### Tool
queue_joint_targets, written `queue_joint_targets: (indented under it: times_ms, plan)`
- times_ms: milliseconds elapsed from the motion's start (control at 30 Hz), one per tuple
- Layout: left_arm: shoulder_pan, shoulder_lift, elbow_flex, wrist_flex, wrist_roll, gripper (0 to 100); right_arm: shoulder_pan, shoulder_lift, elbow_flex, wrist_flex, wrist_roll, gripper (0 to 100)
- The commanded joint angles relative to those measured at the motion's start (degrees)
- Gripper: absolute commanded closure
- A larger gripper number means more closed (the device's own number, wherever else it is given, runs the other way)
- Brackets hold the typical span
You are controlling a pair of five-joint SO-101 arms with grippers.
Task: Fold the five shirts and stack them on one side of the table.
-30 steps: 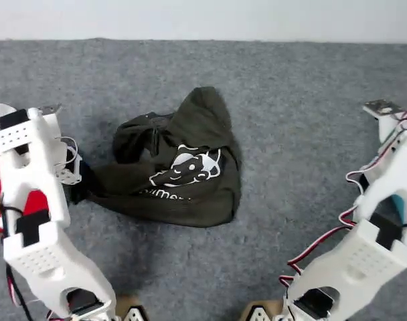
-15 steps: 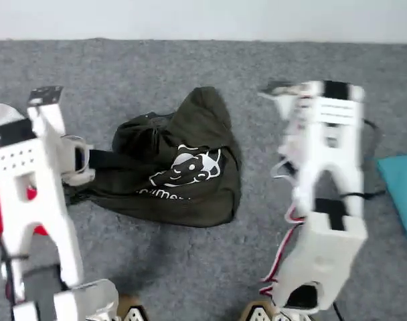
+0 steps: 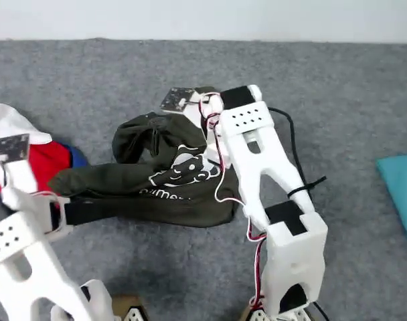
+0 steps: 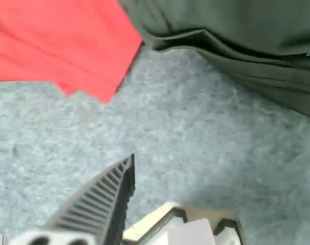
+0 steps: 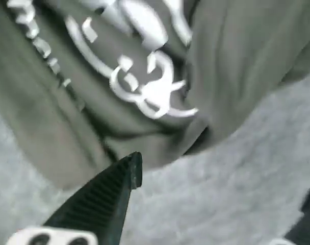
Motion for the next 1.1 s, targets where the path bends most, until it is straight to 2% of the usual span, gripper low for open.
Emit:
queue_joint_targets:
  times_ms: [0,300,533,700,900,1067]
  plan:
    - [-3.6,-4.0,0.7,1.8,-2.4,36,0.6,2.1,-2.0,-4.8,-0.5,61.8]
    - [-6.4,-4.7,0.7,1.8,-4.4,36,1.8,16.3,-22.4,-2.7,-0.5,68.4]
    - [-6.4,-4.8,0.9,1.8,-4.4,36,6.3,27.6,-39.0,-1.5,-0.8,99.5]
    - [-6.4,-4.7,0.9,1.8,-4.4,36,8.9,32.3,-47.8,2.3,-0.6,98.9]
    - [-6.2,-4.6,0.7,1.8,-4.4,36,10.8,34.4,-56.0,13.6,-0.5,99.0]
    - [-6.3,-4.6,0.6,1.8,-4.4,36,19.5,33.5,-55.1,14.6,-0.6,99.0]
